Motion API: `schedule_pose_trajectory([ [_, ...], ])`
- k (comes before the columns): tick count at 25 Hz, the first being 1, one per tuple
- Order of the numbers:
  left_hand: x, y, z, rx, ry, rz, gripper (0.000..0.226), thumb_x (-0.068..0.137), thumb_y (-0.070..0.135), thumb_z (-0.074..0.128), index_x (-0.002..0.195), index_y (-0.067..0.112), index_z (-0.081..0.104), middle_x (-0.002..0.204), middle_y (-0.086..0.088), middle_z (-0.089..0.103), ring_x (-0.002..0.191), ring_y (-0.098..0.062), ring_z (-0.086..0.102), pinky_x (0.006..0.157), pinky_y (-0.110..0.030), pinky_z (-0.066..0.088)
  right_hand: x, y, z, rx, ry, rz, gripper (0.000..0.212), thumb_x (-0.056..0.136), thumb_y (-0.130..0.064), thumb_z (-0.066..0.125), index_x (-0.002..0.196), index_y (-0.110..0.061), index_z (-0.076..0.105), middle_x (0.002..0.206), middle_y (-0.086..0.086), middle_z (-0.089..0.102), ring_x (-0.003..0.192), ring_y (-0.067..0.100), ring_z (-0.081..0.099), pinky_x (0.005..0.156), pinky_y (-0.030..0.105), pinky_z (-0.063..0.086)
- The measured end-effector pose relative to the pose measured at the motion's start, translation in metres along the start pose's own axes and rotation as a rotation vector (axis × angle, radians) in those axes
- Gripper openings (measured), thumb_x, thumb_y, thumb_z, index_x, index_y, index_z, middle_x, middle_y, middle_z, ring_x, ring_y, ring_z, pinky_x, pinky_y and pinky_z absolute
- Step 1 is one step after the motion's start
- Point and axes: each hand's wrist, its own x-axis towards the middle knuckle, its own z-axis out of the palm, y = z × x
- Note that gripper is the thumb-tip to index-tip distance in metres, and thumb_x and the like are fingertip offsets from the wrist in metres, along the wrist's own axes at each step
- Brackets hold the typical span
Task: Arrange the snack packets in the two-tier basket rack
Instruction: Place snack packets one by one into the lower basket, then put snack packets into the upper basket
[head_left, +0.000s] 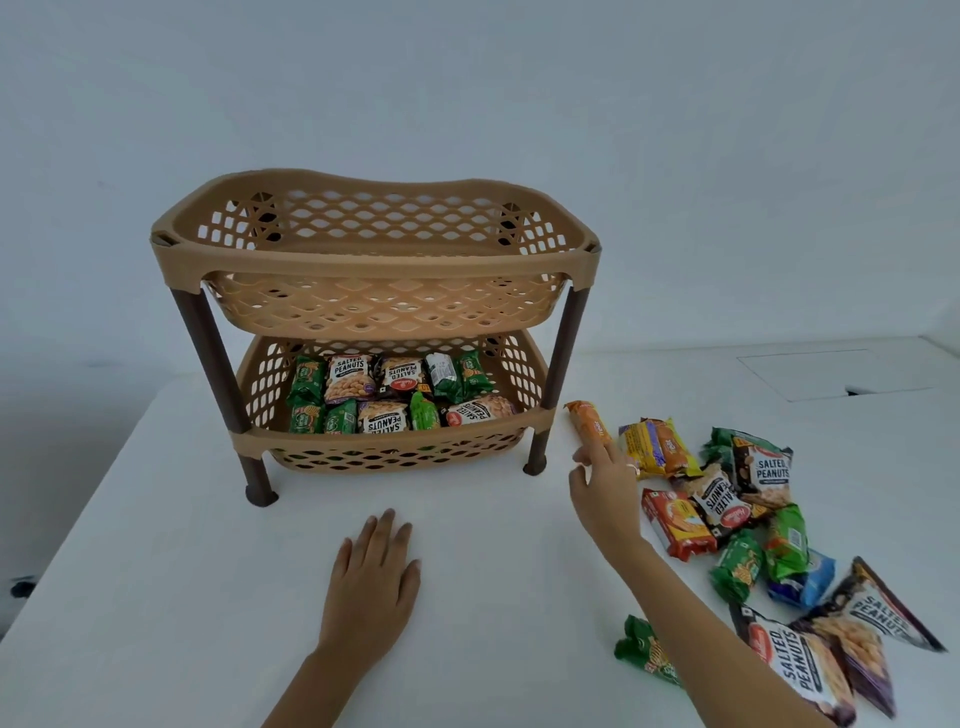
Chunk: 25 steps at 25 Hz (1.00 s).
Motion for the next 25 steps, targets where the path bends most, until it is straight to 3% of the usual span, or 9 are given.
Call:
schedule_pose_trajectory([
  [4,0.000,0.000,-0.002,0.007,-0.045,-0.001,0.062,0.090,0.042,0.022,0.131,0.012,0.057,0.144,-0.011,0.049,0.133,-0.031,0.046,0.105,-0.048,0.039,0.016,0.024,0.013,-0.205,-0.195,0.064,0.032,0.087,-0.005,0.052,0.118,-0.008,0.057,0.124,0.013,0.053,0.104,0.034,0.053,0.081,0.039,0.047],
  [9,0.000,-0.003,0.004,-0.037,-0.034,-0.012,0.071,0.088,0.049,0.009,0.144,0.019,0.041,0.156,-0.003,0.029,0.145,-0.024,0.025,0.115,-0.040,0.018,0.069,0.026,0.020,-0.315,-0.286,0.163,0.033,0.091,-0.005,0.047,0.124,-0.007,0.042,0.115,0.018,0.054,0.103,0.035,0.057,0.073,0.037,0.050],
  [13,0.002,-0.004,0.007,-0.061,-0.027,-0.022,0.074,0.086,0.052,0.006,0.146,0.022,0.036,0.158,0.000,0.023,0.147,-0.021,0.018,0.116,-0.037,0.011,0.088,0.029,0.030,-0.378,-0.389,0.212,0.037,0.093,-0.006,0.048,0.129,-0.007,0.037,0.111,0.017,0.060,0.102,0.033,0.061,0.075,0.038,0.054],
  [18,0.004,-0.005,0.009,-0.071,-0.028,-0.026,0.075,0.085,0.053,0.006,0.146,0.023,0.037,0.158,0.001,0.024,0.147,-0.020,0.019,0.116,-0.037,0.011,0.081,0.034,0.024,-0.480,-0.239,0.104,0.027,0.094,-0.011,0.046,0.120,-0.007,0.055,0.113,0.014,0.060,0.105,0.033,0.057,0.085,0.037,0.048],
  [22,0.003,-0.006,0.009,-0.049,-0.048,-0.025,0.075,0.085,0.054,0.006,0.145,0.023,0.038,0.158,0.001,0.025,0.146,-0.019,0.020,0.117,-0.040,0.017,0.066,0.053,0.000,-0.195,-0.028,0.216,0.029,0.086,0.000,0.049,0.113,-0.004,0.061,0.120,0.016,0.057,0.108,0.035,0.053,0.087,0.039,0.041],
  [25,0.004,-0.004,0.005,-0.043,-0.075,-0.023,0.075,0.085,0.054,0.007,0.144,0.021,0.040,0.157,-0.001,0.028,0.146,-0.021,0.022,0.116,-0.042,0.020,0.052,0.076,-0.031,-0.061,-0.015,0.308,0.021,0.084,-0.002,0.055,0.101,-0.003,0.066,0.105,0.017,0.064,0.091,0.032,0.059,0.076,0.037,0.047],
])
